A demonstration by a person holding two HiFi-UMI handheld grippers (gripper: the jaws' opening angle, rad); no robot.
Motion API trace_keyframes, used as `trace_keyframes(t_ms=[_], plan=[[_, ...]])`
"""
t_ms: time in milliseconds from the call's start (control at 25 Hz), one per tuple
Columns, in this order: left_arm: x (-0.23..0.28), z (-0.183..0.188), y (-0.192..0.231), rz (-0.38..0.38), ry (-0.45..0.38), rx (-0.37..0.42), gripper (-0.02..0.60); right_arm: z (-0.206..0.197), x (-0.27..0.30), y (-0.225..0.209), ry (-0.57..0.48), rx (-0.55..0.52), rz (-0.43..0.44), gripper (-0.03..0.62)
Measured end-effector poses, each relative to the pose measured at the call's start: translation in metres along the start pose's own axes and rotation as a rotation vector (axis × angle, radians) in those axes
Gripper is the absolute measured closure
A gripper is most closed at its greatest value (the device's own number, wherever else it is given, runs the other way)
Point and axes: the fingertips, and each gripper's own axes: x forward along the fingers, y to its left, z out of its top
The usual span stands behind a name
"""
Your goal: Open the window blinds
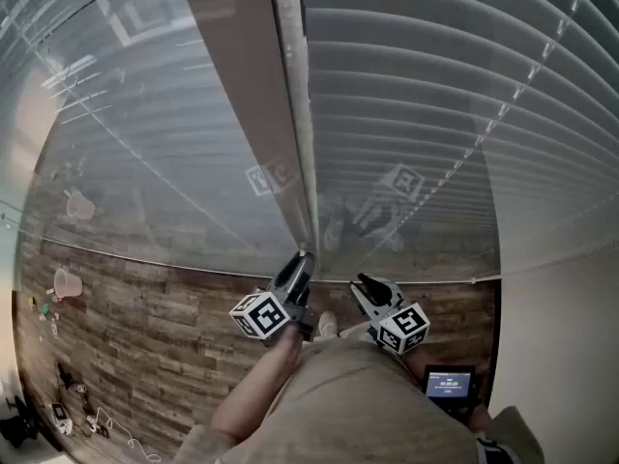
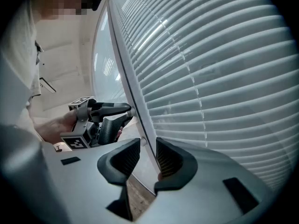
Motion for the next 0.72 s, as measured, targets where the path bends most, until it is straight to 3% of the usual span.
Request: trace_keyframes(t_ms=[320,720], plan=[[-0.0004,-0.0012,-0.0015,-0.133,-0.04,-0.336,0.446,0.0003,0.0002,0.0014,0.009,-0.001,0.003,0.482],[0.0003,0.0001,0.0013,-0.32,-0.101,-0.619,0.446,-0.0028,0.0016,0.0014,0.011,-0.005,0.006,0.482]])
